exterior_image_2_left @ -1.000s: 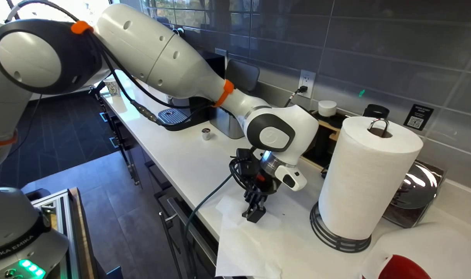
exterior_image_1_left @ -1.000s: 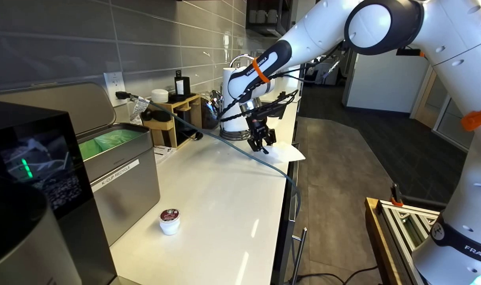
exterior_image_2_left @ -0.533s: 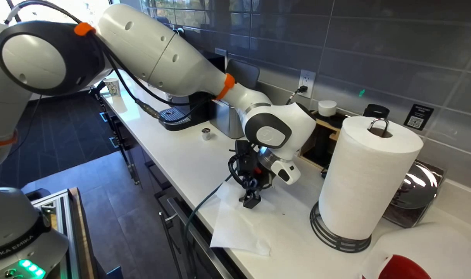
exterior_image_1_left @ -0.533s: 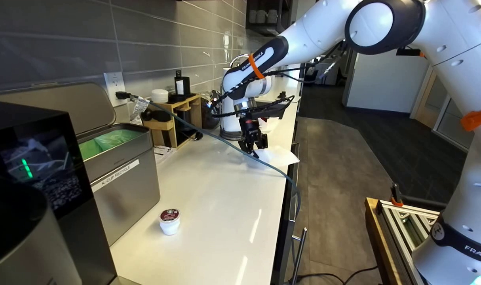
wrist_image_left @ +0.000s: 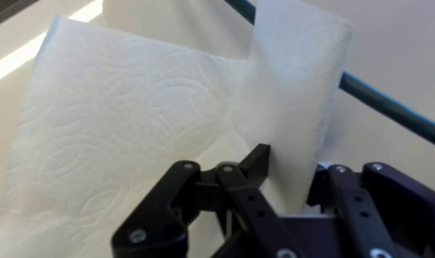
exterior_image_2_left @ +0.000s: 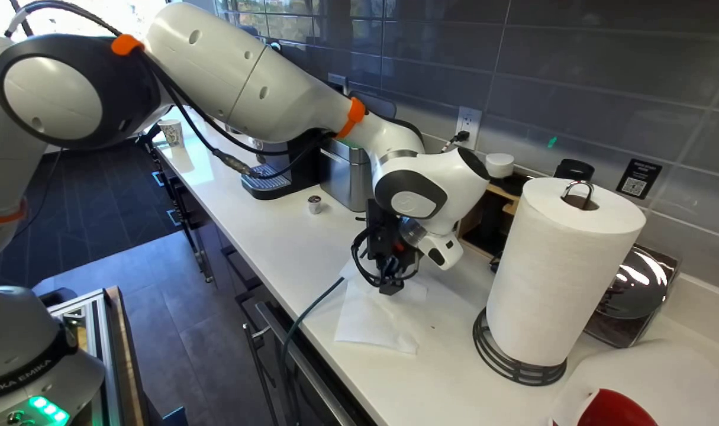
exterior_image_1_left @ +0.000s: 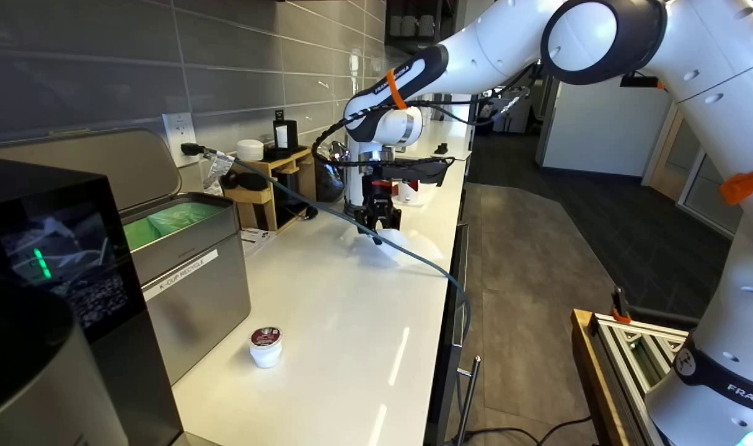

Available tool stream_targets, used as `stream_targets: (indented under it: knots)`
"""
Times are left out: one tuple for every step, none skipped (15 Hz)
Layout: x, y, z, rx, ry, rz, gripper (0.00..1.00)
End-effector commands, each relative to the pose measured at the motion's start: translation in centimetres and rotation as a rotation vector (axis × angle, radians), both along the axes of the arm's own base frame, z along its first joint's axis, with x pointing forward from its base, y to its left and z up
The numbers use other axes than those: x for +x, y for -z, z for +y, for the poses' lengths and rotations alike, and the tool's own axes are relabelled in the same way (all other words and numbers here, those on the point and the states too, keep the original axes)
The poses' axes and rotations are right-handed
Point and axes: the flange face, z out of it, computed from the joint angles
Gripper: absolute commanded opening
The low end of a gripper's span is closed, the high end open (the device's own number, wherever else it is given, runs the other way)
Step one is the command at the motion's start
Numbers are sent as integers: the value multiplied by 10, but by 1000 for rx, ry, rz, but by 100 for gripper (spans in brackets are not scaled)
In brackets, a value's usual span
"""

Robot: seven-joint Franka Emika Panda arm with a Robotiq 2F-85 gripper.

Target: Move the capsule to the back

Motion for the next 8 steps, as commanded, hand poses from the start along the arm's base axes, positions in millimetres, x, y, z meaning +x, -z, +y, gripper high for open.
stream_targets:
  knots:
    - [8,-8,-9,-24,21,-36,3]
    - [3,-13,-14,-68,30,1,3]
    - [-7,-21,-24,-136,66,41,3]
    - [-16,-26,-30,-169,78,80,3]
    - [-25,-32,-38,-210,99,109,3]
    - [-34,-36,-48,-254,118,136,3]
    - [-40,-41,-54,-304,125,156,3]
    - [-42,-44,-61,-343,107,148,3]
